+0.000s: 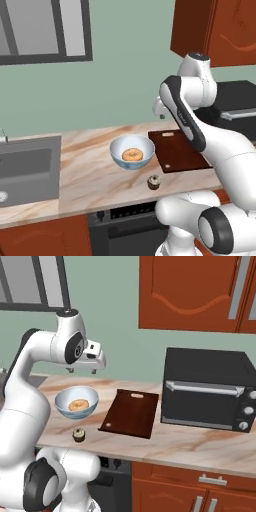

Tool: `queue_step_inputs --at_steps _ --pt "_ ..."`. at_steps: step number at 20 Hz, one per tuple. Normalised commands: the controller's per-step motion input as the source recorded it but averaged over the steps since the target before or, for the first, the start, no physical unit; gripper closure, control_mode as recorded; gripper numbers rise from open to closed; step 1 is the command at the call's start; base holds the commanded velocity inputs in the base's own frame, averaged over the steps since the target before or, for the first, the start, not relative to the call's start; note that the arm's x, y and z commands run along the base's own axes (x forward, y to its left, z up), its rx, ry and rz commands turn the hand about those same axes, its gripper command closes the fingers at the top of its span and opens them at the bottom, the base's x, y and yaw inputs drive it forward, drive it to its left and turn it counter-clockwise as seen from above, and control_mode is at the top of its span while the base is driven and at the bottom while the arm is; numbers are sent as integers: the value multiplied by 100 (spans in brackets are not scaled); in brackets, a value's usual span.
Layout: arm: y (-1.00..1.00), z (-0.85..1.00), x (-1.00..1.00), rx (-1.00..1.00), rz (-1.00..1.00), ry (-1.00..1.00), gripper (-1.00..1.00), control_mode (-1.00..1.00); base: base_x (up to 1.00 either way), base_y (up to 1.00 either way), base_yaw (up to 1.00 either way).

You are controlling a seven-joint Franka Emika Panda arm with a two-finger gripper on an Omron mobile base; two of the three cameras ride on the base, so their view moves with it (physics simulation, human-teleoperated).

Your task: Place the bowl with donut and the cupcake onto the tray.

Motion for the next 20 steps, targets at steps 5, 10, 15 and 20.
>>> queue_step_inputs --at_steps 5,10,15,20 --pt "0 0 0 0 0 0 -100 100 28 -24 0" --pt "0 0 0 0 0 0 -100 100 29 -13 0" --pt "0 0 0 0 0 0 -100 100 39 -2 0" --pt "0 0 0 0 0 0 -100 100 38 0 0"
